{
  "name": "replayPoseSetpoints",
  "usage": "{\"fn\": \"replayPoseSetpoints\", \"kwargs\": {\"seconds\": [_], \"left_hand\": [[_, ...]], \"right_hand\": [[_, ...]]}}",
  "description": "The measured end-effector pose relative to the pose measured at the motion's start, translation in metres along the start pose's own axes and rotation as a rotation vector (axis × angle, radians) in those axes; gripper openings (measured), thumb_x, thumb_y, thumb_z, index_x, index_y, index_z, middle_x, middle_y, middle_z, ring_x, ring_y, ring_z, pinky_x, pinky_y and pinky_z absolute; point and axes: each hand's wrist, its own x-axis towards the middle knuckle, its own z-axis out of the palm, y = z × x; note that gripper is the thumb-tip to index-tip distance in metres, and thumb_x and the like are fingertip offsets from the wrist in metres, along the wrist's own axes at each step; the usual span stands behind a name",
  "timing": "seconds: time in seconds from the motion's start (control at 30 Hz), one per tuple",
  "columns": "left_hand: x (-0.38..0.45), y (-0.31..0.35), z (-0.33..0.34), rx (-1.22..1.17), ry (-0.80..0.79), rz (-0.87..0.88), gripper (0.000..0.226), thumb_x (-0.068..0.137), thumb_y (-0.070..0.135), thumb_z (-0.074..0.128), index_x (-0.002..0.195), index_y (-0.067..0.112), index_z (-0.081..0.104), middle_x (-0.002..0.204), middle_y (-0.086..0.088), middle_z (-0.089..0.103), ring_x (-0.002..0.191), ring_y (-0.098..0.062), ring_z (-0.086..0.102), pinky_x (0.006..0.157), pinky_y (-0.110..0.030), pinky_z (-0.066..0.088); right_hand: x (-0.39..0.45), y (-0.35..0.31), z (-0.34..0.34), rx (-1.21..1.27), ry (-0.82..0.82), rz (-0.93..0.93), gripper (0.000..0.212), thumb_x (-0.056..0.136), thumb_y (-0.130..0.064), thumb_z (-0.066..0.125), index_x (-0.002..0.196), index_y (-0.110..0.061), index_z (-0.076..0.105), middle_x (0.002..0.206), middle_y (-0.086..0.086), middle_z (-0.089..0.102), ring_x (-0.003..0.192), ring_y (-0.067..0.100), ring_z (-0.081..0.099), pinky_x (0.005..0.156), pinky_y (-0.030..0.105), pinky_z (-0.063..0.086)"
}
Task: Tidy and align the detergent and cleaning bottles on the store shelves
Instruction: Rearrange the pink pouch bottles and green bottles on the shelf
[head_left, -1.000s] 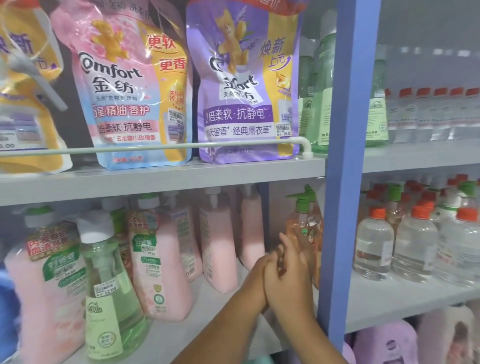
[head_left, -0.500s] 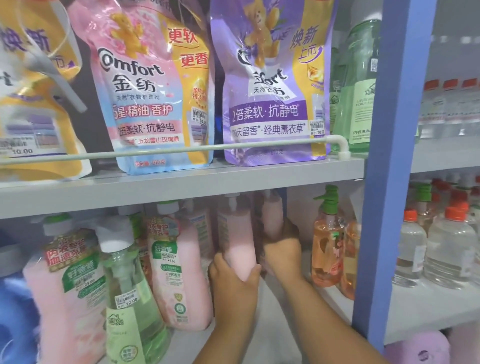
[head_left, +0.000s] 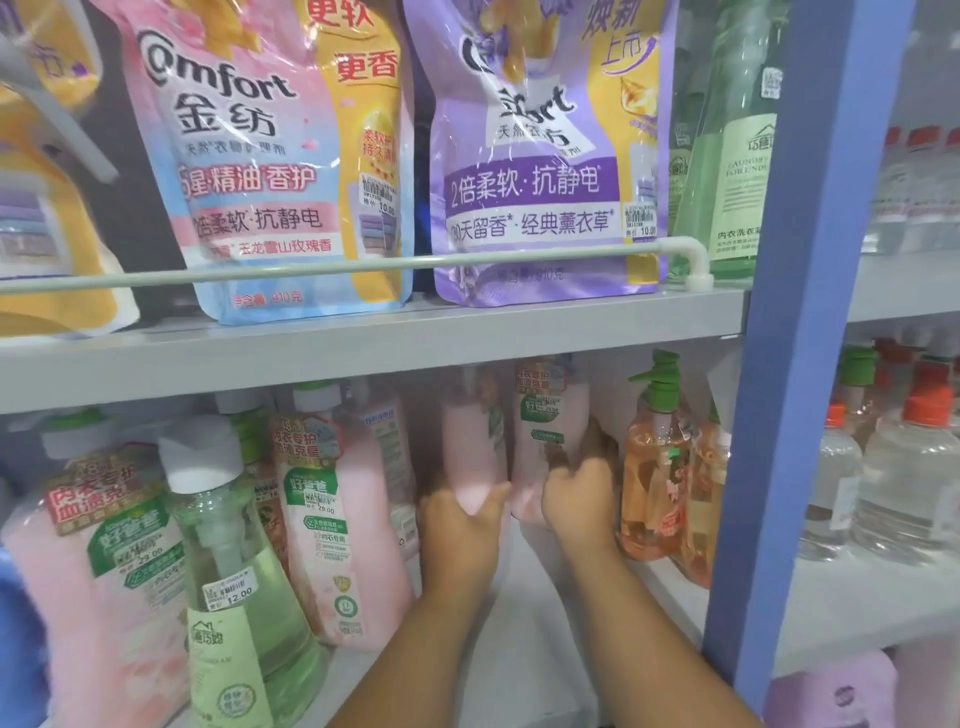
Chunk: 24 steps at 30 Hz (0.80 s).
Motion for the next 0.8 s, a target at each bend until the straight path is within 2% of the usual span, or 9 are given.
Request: {"fn": "replayPoseSetpoints", "kwargs": {"seconds": [0.1, 0.23, 0.3, 0.4, 0.47, 0.53, 0.63, 0.73, 0.8], "left_hand": [[-0.007, 0.004, -0.009, -0.11, 0.057, -0.023, 0.068, 0.084, 0.041, 0.08, 0.137, 0.016, 0.045, 0.127, -0.01, 0.067, 0.115, -0.032, 0.064, 0.099, -0.037, 0.048], [-0.026, 0.001, -0.017, -0.079, 0.101, -0.008, 0.059, 0.094, 0.034, 0.071, 0.139, 0.012, 0.04, 0.136, -0.017, 0.06, 0.122, -0.036, 0.058, 0.092, -0.033, 0.041], [-0.038, -0.003, -0.02, -0.042, 0.116, 0.046, 0.063, 0.095, 0.029, 0.07, 0.146, 0.009, 0.039, 0.141, -0.018, 0.053, 0.129, -0.035, 0.051, 0.104, -0.038, 0.04], [-0.046, -0.005, -0.026, -0.005, 0.084, 0.087, 0.064, 0.097, 0.026, 0.067, 0.151, 0.006, 0.04, 0.143, -0.019, 0.046, 0.133, -0.034, 0.043, 0.113, -0.041, 0.035], [-0.043, -0.006, -0.027, -0.006, 0.037, 0.095, 0.057, 0.099, 0.025, 0.065, 0.148, 0.007, 0.044, 0.137, -0.02, 0.05, 0.129, -0.037, 0.047, 0.11, -0.046, 0.038], [-0.041, -0.007, -0.028, -0.015, 0.012, 0.096, 0.053, 0.1, 0.025, 0.063, 0.146, 0.007, 0.046, 0.134, -0.019, 0.052, 0.126, -0.037, 0.05, 0.108, -0.049, 0.04], [-0.042, -0.005, -0.03, -0.045, -0.019, 0.103, 0.049, 0.101, 0.025, 0.061, 0.145, 0.01, 0.046, 0.132, -0.015, 0.058, 0.122, -0.034, 0.054, 0.106, -0.049, 0.043], [-0.044, -0.004, -0.033, -0.052, -0.108, 0.078, 0.049, 0.105, 0.031, 0.054, 0.15, 0.019, 0.042, 0.135, -0.008, 0.063, 0.118, -0.029, 0.061, 0.102, -0.045, 0.05], [-0.043, -0.004, -0.033, -0.04, -0.172, 0.071, 0.049, 0.106, 0.034, 0.05, 0.152, 0.025, 0.038, 0.134, 0.001, 0.063, 0.115, -0.021, 0.064, 0.097, -0.036, 0.051]], "right_hand": [[0.004, 0.005, 0.0, 0.01, -0.004, -0.05, 0.034, 0.093, -0.008, 0.063, 0.122, 0.007, 0.061, 0.106, 0.02, 0.066, 0.102, 0.038, 0.065, 0.078, 0.031, 0.044], [0.007, 0.002, -0.001, 0.177, -0.095, -0.2, 0.041, 0.099, -0.013, 0.064, 0.139, -0.01, 0.055, 0.122, 0.007, 0.066, 0.106, 0.018, 0.058, 0.088, 0.025, 0.043], [0.013, 0.006, 0.004, 0.209, -0.203, -0.052, 0.037, 0.103, -0.023, 0.058, 0.138, -0.01, 0.058, 0.123, 0.009, 0.067, 0.098, 0.02, 0.06, 0.084, 0.026, 0.045], [0.02, 0.007, 0.01, 0.154, -0.323, 0.126, 0.042, 0.103, -0.038, 0.052, 0.132, -0.008, 0.061, 0.105, 0.007, 0.064, 0.079, 0.016, 0.054, 0.073, 0.023, 0.045], [0.024, 0.002, 0.012, 0.2, -0.312, -0.014, 0.028, 0.099, -0.038, 0.053, 0.125, -0.029, 0.061, 0.098, -0.003, 0.061, 0.081, 0.02, 0.055, 0.072, 0.022, 0.048], [0.027, -0.002, 0.014, 0.196, -0.305, -0.084, 0.024, 0.09, -0.042, 0.051, 0.112, -0.035, 0.058, 0.1, 0.0, 0.063, 0.084, 0.024, 0.058, 0.068, 0.024, 0.048], [0.024, 0.004, 0.011, 0.261, -0.342, -0.072, 0.034, 0.1, -0.035, 0.049, 0.133, -0.032, 0.056, 0.12, 0.013, 0.064, 0.095, 0.028, 0.062, 0.077, 0.034, 0.05], [0.016, 0.008, 0.006, 0.348, -0.295, 0.018, 0.046, 0.102, -0.024, 0.052, 0.147, -0.034, 0.047, 0.13, -0.004, 0.065, 0.112, 0.027, 0.063, 0.09, 0.042, 0.054], [0.006, 0.0, -0.004, 0.38, -0.206, 0.022, 0.05, 0.096, -0.039, 0.057, 0.145, -0.038, 0.05, 0.131, -0.017, 0.061, 0.116, 0.018, 0.061, 0.095, 0.036, 0.048]]}}
